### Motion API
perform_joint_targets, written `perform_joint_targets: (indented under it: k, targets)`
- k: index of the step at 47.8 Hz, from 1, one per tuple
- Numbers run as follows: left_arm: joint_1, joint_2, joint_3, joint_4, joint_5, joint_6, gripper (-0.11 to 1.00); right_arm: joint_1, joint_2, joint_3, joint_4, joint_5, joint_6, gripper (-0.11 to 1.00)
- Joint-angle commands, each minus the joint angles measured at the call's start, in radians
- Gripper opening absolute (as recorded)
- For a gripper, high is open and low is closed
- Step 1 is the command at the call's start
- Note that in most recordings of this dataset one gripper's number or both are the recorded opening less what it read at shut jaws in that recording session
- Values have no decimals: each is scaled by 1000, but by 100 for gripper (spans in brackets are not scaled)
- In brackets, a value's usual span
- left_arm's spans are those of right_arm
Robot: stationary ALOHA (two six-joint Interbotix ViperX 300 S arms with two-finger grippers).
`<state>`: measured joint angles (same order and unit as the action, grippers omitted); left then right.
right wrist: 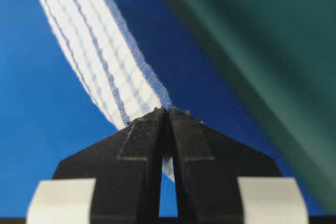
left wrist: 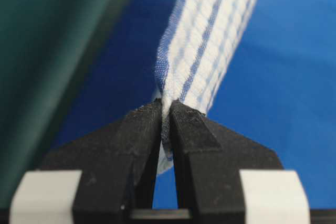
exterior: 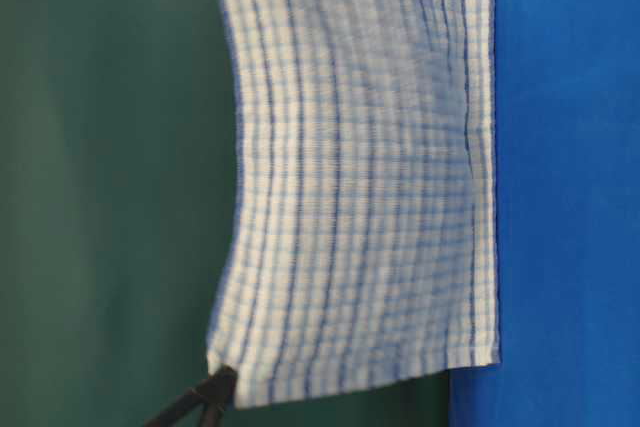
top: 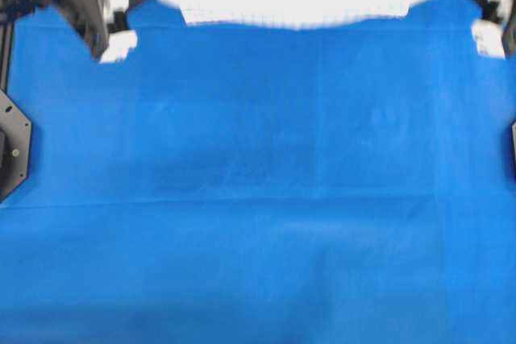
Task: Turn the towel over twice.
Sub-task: 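Swing the held edge over toward the near side and lower it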
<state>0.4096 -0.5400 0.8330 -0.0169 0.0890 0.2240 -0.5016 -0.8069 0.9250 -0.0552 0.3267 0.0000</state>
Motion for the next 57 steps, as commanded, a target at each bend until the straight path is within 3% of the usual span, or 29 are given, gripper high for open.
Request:
perform_joint_targets:
  k: [1,19,40,57]
  targets:
    - [-48,-9,6,-2,54,-2,3,58,-6,20,5,-3,28,5]
    - [-189,138,112,-2,66,-25,3,250,97,164,5,-129,225,5]
    - [-407,288,123,-2,-29,-161,3,522,295,164,6,-158,394,5]
    - [-502,331,123,-2,-61,-224,3,643,445,147,6,-179,488,5]
